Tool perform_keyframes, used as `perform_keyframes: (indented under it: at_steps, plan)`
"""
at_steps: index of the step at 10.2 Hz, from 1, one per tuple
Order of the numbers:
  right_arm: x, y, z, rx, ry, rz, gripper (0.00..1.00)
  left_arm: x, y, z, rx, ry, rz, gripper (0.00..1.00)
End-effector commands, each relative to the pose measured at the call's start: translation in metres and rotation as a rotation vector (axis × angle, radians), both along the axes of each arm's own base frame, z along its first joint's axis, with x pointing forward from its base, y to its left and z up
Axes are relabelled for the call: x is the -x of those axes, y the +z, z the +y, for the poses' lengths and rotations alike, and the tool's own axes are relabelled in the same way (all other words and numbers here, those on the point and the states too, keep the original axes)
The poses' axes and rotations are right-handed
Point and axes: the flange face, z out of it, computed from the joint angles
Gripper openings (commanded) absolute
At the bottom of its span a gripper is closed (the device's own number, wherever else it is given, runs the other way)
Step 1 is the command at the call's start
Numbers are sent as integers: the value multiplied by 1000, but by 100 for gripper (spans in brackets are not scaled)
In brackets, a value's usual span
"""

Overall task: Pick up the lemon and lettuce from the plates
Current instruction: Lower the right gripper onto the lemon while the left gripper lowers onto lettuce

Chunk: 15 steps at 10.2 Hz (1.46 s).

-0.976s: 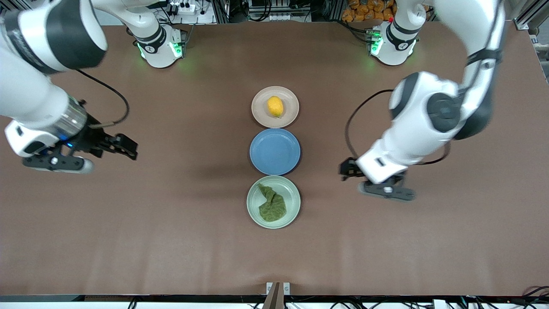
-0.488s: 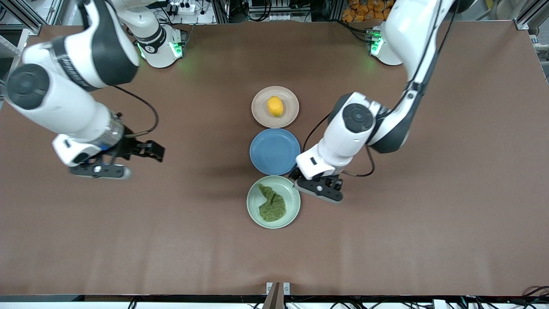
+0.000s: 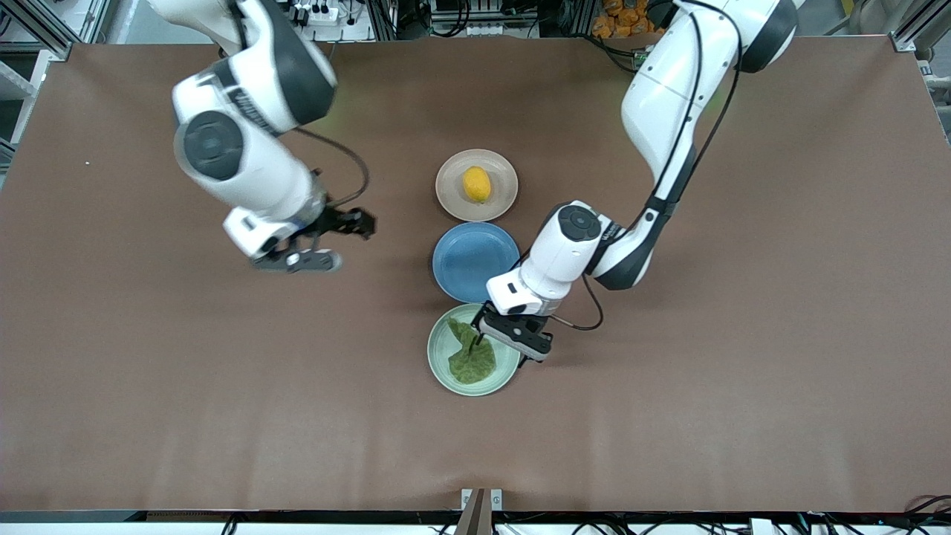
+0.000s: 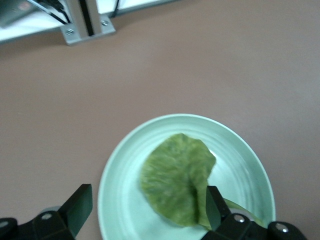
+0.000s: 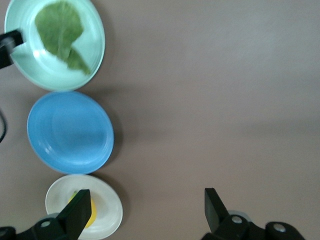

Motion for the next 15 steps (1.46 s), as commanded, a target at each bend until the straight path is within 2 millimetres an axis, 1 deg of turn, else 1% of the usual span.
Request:
perform_keyframes:
  at_steps: [1,2,3,4,5,6,7,9,11,12,13,14,15]
  plan:
    - [46,-38,39,-61,-26,7,100,12,-10,-23,7,-41,-39,100]
    - [68,-63,61,-66,-28,-13,100,20,-20,-32,20,-49,-44,100]
    - [88,-88,76,-76,-36,-46,100,30,-28,-42,45,-55,-57,100]
    - [105,-111,83,-82,-30,-68,100,31,-34,-42,52,-55,-65,100]
    - [116,-127,88,-79,-35,-73,100,32,-44,-41,48,-54,-56,100]
    - [128,-144,100,-67,-55,-61,100,30,-52,-42,48,-52,-54,100]
    - [141,-157,114,-57,-49,-47,100,30,-58,-46,47,-58,-55,96]
    - [158,-175,135,-55,-84,-48,100,30,-61,-45,41,-56,-55,92]
    - [164,-195,147,-73,-104,-72,100,31,-63,-46,39,-58,-53,77]
    - [171,-205,153,-69,-132,-69,100,32,-65,-45,37,-58,-50,75]
    - [172,-209,154,-63,-143,-63,100,33,-67,-45,34,-59,-47,71]
    - [174,-219,156,-56,-143,-56,100,33,-68,-45,33,-59,-46,64]
    - [177,-227,161,-64,-156,-65,100,34,-69,-44,33,-58,-44,49]
